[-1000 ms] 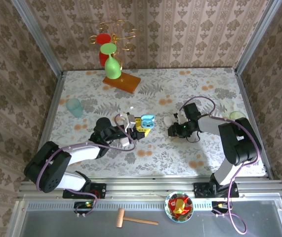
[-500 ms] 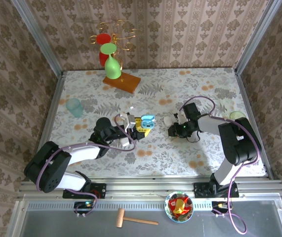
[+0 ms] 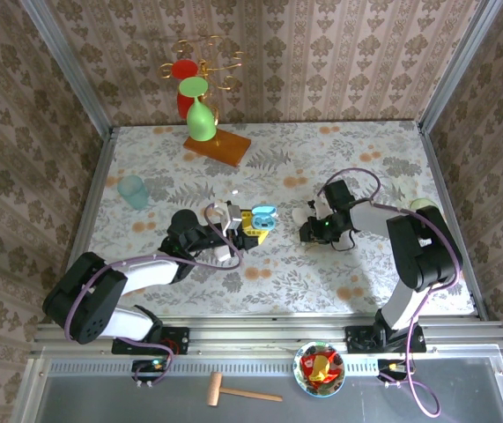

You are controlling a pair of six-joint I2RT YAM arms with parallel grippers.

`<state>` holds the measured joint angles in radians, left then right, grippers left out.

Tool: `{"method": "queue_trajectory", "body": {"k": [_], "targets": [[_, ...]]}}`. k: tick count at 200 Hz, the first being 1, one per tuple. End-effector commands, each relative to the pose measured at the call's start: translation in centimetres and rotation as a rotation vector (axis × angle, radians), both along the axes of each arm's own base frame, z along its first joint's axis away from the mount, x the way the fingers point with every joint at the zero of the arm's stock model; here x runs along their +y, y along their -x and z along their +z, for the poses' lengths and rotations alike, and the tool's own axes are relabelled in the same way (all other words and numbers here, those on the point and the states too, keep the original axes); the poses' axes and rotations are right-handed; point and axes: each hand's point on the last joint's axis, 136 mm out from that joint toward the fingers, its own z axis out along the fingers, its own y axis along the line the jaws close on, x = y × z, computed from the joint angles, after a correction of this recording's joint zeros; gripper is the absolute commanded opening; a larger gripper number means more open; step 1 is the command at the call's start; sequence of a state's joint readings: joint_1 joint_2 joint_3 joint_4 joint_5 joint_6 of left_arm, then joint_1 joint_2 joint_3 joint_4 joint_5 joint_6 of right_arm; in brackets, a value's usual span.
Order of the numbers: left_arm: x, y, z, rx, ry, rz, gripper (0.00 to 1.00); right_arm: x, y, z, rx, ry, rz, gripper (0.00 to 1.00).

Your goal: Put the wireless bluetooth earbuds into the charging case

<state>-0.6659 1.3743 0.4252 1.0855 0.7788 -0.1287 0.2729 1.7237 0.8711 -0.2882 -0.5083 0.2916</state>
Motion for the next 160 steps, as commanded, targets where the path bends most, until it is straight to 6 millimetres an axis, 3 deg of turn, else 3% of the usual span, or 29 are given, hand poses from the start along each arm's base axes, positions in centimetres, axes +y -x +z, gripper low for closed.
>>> {"method": "queue_trajectory", "body": {"k": [1,43,109,134,160], "targets": [[0.0,0.4,1.0,-0.016,0.026,-0.02,0.32,-0.3,-0.2,-0.5,0.0,0.038,0.0,0.19],[0.0,0.3,0.8,-0.017,0.023,-0.015,0.32,-0.5,-0.3,1.0,-0.072,0.095,-0.019,0.18],[-0.1,0.2,0.5,-0.01,0.028,-0.016,0.32,-3.3,-0.8,5.5,-0.265,0.403,-0.416,0.16],[-0.1,0.2,0.3,-0.012,0.024,-0.013,0.32,-3.5,-0.5,7.1,-0.294,0.415,-0.49,0.15],[-0.1,0.0,0.4,-0.018,0.029,-0.003,0.32,-3.5,-0.2,7.5,-0.282,0.393,-0.527,0.14]]}}
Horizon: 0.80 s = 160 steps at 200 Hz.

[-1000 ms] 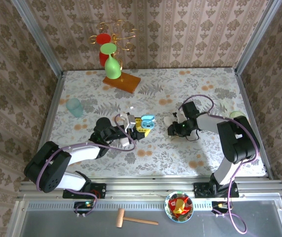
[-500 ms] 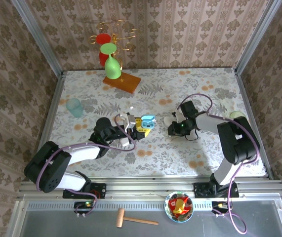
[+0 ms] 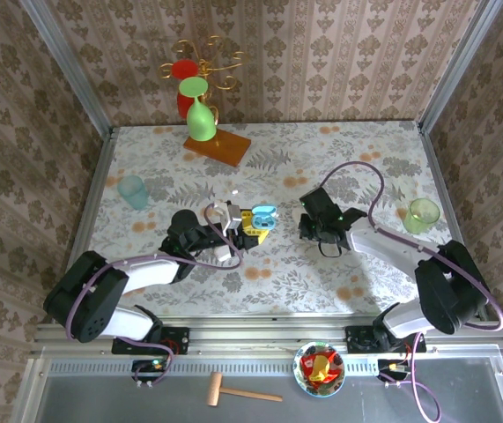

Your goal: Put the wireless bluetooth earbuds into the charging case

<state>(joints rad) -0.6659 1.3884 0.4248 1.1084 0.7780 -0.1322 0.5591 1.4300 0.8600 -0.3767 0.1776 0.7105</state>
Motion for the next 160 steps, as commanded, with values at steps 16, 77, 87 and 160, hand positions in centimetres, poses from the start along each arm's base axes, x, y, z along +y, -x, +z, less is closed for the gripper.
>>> {"method": "queue_trajectory", "body": {"k": [16,77,87,160], "targets": [[0.0,-0.1,0.3,-0.012,0.023,0.002,0.32,-2.0,0.3,2.1,-0.047,-0.001,-0.152,0.14],[-0.1,-1.6,-0.3,-0.03,0.011,0.06,0.32,-2.0,1.0,5.1,-0.102,-0.036,-0.143,0.14],[-0.1,-2.0,-0.3,-0.03,0.012,0.075,0.32,-1.8,1.2,5.6,-0.109,-0.043,-0.143,0.13],[-0.1,-4.0,-1.1,-0.058,-0.003,0.134,0.3,5.5,2.8,13.9,-0.312,-0.163,0.205,0.15]]}}
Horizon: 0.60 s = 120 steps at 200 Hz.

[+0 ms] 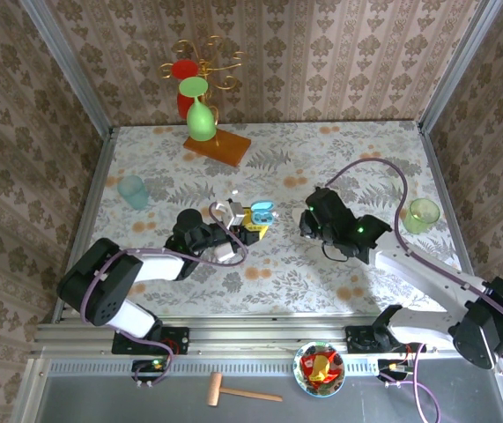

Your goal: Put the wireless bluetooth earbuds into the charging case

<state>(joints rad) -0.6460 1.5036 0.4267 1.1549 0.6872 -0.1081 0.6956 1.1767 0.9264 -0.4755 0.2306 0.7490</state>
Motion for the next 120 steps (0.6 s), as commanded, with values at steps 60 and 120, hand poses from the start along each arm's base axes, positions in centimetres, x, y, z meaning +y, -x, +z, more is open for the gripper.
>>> {"method": "queue_trajectory", "body": {"k": [60,120], "targets": [[-0.3,-1.0,1.8,-0.096,0.037,0.015,0.3,9.6,0.5,8.0,-0.234,-0.123,0.327,0.15],[0.0,-0.8,1.9,-0.101,0.047,0.014,0.3,12.2,-0.3,7.5,-0.222,-0.15,0.351,0.13]]}}
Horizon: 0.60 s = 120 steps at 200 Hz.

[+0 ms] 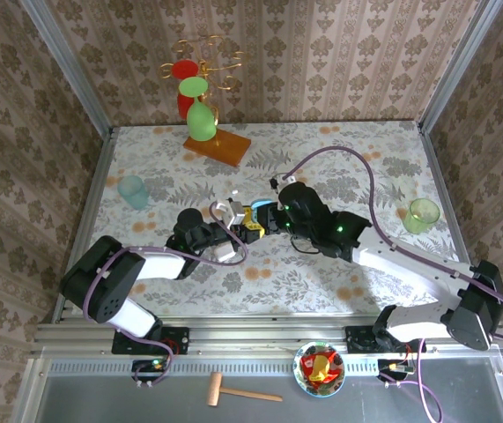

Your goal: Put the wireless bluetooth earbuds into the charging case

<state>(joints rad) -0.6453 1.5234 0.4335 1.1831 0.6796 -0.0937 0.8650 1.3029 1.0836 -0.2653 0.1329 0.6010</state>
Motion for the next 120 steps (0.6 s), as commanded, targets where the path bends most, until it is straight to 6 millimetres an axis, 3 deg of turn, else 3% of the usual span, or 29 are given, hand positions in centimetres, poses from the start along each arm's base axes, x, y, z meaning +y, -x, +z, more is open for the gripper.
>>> {"method": "queue_trajectory", "body": {"k": [1,95,120], "targets": [[0.1,-0.4,1.7,-0.074,0.041,0.006,0.3,1.2,-0.5,1.3,-0.029,-0.039,0.015,0.13],[0.3,-0.4,2.3,-0.082,0.057,0.019,0.29,1.4,-0.8,-0.9,0.019,-0.024,-0.009,0.13],[0.3,-0.6,2.4,-0.086,0.059,0.025,0.29,1.1,-0.5,-0.5,0.014,-0.035,-0.01,0.23]]}}
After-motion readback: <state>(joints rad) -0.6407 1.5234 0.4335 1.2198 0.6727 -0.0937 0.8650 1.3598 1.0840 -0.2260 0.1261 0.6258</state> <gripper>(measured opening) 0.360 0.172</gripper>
